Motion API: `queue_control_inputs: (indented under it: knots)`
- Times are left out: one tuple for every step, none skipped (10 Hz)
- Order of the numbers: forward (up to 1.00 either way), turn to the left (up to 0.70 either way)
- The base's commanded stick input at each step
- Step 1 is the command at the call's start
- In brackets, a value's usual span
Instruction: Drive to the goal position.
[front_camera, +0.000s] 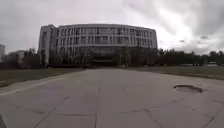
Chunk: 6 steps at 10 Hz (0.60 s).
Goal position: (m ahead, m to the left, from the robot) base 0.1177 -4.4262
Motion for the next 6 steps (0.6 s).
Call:
queue_control_inputs:
  knots:
    - [0.70,0.00]
    - [0.70,0.00]
    - [0.70,0.00]
    - [0.70,0.12]
    - [0.70,0.34]
    - [0.70,0.34]
